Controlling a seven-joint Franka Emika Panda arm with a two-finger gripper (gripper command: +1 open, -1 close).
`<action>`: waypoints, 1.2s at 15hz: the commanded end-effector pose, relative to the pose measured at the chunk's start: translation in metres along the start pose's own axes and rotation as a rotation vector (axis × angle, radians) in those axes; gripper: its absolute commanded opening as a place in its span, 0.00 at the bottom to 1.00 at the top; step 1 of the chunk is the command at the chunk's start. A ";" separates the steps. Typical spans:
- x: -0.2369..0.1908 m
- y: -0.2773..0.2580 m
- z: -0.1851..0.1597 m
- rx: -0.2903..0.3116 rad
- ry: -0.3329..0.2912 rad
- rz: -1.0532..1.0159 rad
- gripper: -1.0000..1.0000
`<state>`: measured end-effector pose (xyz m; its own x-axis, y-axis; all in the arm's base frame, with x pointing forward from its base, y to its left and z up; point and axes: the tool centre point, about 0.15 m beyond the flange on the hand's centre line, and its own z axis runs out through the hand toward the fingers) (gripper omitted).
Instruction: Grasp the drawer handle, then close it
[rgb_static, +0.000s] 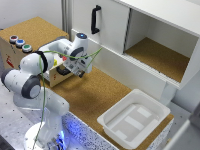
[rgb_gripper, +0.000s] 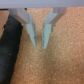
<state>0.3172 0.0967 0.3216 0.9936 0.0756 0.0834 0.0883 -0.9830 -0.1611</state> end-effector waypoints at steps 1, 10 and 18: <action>0.028 -0.051 0.030 -0.045 -0.022 -0.042 0.00; 0.051 -0.142 0.056 -0.053 -0.063 -0.168 0.00; 0.075 -0.211 0.054 -0.032 -0.039 -0.282 0.00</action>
<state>0.3500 0.2658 0.3049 0.9360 0.3180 0.1507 0.3384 -0.9310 -0.1372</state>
